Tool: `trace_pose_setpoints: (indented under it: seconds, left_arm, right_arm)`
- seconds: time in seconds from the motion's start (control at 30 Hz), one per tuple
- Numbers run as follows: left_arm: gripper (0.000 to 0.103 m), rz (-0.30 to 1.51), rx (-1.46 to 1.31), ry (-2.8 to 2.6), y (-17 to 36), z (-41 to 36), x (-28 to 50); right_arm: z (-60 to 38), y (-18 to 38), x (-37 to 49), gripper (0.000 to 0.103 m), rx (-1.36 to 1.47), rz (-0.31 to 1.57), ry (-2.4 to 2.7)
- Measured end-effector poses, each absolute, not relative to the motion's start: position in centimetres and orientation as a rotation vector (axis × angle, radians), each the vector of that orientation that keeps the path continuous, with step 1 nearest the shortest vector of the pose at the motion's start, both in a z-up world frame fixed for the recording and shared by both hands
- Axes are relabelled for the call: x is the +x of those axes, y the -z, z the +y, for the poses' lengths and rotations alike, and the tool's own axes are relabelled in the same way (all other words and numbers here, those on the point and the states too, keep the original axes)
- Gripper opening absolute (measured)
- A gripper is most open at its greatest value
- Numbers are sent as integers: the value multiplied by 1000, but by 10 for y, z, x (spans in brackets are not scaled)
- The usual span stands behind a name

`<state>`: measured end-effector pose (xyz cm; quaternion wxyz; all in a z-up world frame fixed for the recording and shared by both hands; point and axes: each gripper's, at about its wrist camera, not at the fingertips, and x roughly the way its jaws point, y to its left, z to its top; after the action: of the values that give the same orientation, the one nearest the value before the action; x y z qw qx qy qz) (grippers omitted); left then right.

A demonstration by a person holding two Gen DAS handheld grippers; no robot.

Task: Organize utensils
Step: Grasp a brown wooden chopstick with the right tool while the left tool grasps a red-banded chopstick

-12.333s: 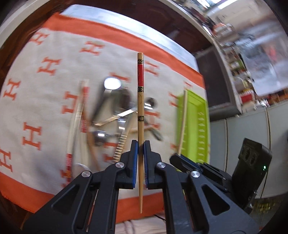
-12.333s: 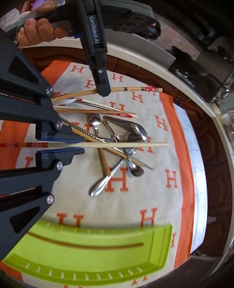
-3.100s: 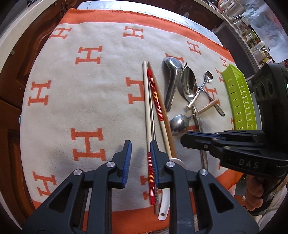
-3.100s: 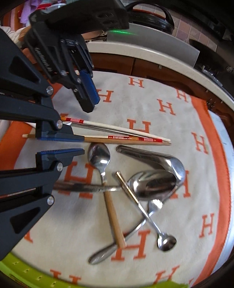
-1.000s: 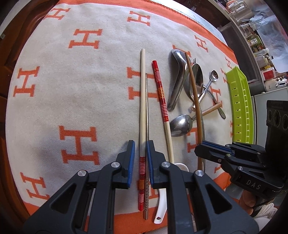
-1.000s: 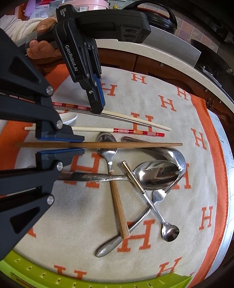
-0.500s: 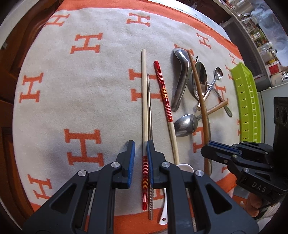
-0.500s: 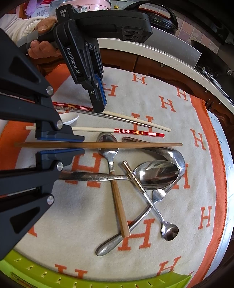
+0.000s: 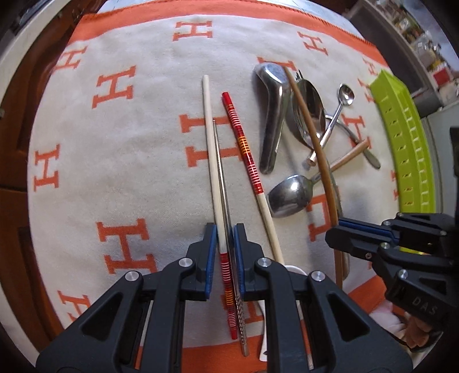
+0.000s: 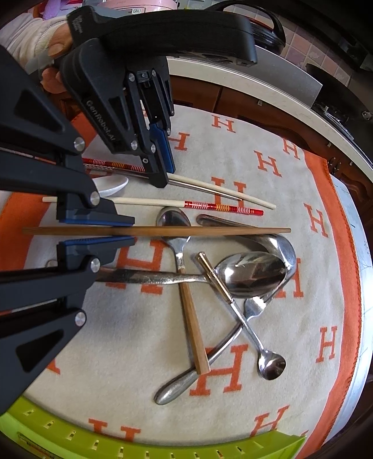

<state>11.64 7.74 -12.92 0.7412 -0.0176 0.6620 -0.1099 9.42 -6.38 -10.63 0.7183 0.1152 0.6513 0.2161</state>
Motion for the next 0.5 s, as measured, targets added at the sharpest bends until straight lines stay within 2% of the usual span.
trace_pose_setpoints:
  seconds: [0.3,0.43,0.5]
  left_arm:
    - [11,1458,-168,290,130,98,115]
    - [4,1454,-256,305,136,108,118]
    - [4,1445,-268,294,135,110,117]
  right_arm:
    - [-71,109,94,7,282,1447,-483]
    - [-71,110,95,7,283,1450,-488]
    - [-72,111,95,7,287,1450,-488]
